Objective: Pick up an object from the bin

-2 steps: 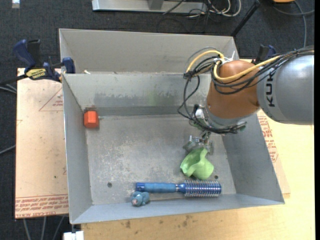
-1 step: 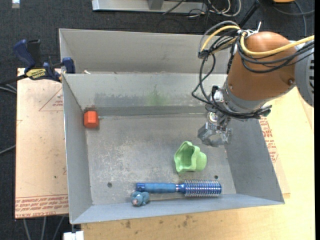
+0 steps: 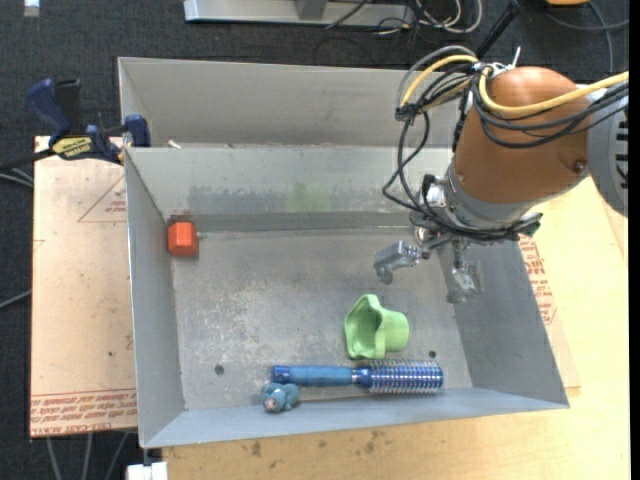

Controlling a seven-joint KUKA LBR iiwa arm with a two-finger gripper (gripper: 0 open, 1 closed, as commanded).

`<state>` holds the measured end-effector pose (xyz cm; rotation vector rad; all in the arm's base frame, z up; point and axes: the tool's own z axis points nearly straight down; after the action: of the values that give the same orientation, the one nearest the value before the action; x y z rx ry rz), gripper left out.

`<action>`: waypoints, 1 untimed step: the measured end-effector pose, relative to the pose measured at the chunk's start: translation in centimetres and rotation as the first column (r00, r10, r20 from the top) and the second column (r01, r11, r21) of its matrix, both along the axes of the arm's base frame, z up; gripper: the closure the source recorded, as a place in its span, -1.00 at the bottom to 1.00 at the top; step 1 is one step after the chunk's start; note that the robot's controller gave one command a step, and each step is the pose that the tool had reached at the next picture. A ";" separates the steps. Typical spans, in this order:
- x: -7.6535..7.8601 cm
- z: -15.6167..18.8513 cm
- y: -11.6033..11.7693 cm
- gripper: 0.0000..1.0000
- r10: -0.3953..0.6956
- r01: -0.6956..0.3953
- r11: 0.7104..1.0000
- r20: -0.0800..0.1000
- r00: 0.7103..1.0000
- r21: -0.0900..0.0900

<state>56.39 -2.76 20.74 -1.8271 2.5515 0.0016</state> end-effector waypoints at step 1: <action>-2.8 -11.0 0.0 -1.00 0.173 -0.173 0.985 0.043 0.984 0.002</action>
Offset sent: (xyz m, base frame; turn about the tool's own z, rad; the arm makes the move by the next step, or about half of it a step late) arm -0.0396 -0.0056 -0.1192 -0.1797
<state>53.63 -2.80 9.70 -2.0174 2.3540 -0.0292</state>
